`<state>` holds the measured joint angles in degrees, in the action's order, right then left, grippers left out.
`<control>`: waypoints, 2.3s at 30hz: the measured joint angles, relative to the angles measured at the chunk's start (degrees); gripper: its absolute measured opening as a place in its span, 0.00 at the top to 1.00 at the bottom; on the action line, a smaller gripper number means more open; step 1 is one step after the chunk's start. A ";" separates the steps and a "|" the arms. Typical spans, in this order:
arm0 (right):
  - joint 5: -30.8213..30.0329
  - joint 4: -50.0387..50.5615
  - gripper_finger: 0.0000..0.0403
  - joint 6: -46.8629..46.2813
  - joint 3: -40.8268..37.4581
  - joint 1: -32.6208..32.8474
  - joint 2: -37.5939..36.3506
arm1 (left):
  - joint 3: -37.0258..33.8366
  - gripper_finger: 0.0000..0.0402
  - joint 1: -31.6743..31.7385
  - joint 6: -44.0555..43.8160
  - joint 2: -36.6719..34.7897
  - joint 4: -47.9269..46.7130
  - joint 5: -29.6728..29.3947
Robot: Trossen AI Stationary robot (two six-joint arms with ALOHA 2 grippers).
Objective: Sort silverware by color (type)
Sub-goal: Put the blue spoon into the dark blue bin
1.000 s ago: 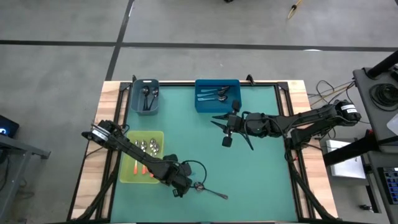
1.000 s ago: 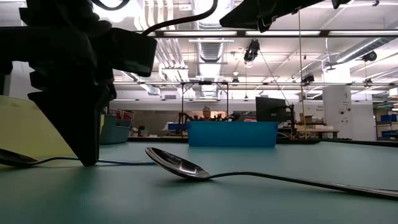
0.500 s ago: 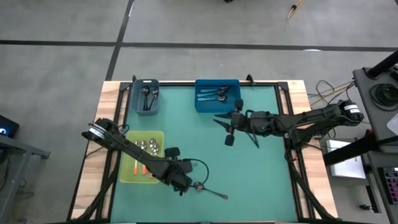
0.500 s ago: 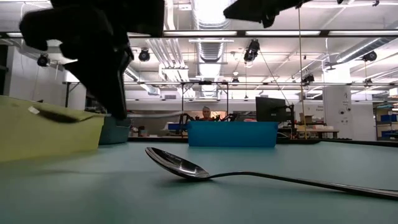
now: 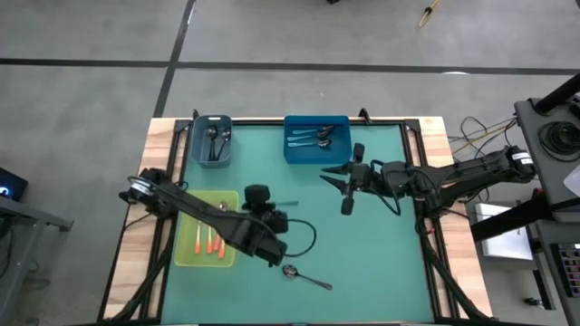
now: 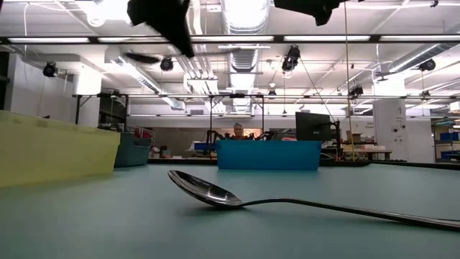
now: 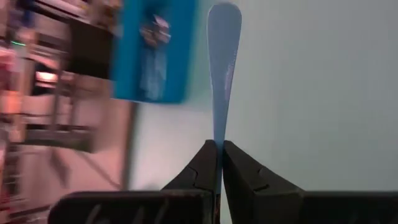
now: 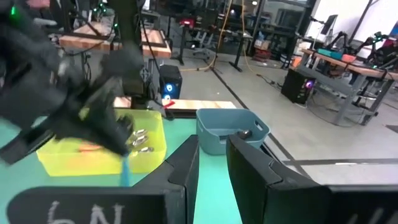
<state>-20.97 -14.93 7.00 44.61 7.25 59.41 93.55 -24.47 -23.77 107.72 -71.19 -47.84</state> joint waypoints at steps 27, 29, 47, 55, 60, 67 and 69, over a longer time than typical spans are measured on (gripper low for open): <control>0.01 1.08 0.82 1.56 -0.08 -0.01 0.03 | -1.62 1.00 18.88 6.89 -13.40 5.01 -15.96; 0.02 1.04 0.82 1.56 -0.08 -0.01 0.03 | -3.88 1.00 20.81 8.32 -13.50 9.48 -14.21; -1.59 -3.03 0.82 -0.43 -3.84 -8.47 0.36 | -26.53 1.00 21.94 32.45 -13.77 82.27 0.40; -0.92 -7.08 0.81 -7.33 -5.45 -10.30 0.89 | -28.60 1.00 21.39 31.23 -12.69 90.18 0.42; -0.94 -10.22 0.74 -10.20 -5.50 -10.30 2.05 | -28.56 1.00 20.76 29.12 -10.76 92.16 1.96; -1.07 -11.19 0.64 -11.51 -5.50 -10.50 3.22 | -28.56 1.00 20.49 28.34 -9.42 96.65 1.91; -1.08 -11.90 0.63 -10.59 -5.50 -10.67 3.54 | -28.56 1.00 20.37 28.30 -9.03 98.05 1.94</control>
<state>-22.05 -26.83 -3.59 39.11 -3.42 62.95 64.99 -4.10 4.53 98.70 26.86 -45.90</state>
